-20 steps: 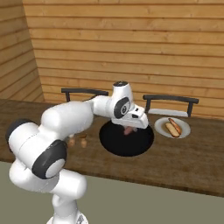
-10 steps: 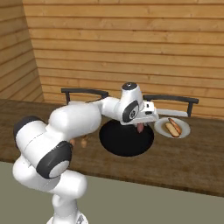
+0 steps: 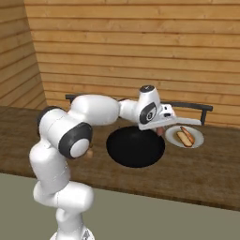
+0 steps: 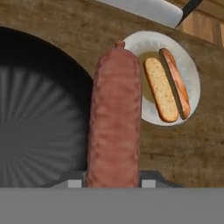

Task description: Place one bun and one sausage from the bowl on each plate.

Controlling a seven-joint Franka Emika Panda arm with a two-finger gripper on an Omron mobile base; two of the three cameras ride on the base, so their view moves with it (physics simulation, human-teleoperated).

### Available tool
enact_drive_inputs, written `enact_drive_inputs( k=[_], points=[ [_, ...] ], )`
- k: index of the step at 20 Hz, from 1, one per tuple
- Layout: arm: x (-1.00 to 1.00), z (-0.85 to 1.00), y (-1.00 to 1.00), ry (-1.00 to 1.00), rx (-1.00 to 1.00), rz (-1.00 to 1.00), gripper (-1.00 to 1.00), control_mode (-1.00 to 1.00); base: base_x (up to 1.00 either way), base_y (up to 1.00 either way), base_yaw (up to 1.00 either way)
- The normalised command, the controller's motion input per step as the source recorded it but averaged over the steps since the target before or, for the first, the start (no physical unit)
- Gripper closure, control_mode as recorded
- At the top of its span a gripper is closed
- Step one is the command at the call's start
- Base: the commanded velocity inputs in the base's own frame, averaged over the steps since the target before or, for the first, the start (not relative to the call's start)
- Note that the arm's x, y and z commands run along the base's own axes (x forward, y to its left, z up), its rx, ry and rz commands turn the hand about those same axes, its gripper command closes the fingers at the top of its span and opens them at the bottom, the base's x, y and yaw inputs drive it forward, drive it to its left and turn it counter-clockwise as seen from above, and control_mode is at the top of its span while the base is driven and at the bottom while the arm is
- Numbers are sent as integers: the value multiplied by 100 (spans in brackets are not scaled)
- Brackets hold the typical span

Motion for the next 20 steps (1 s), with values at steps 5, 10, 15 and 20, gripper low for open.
enact_drive_inputs(
  k=[5, 10, 15, 20],
  points=[
    [48, -32, -31, 17, 0, 1, 100, -100, 0, 0, 0],
    [35, -47, -29, 14, 0, 2, 100, -100, 0, 0, 0],
    [53, -38, -14, 4, 0, 4, 100, -100, 0, 0, 0],
    [25, -48, -27, 3, 0, 2, 100, -100, 0, 0, 0]
  ],
)
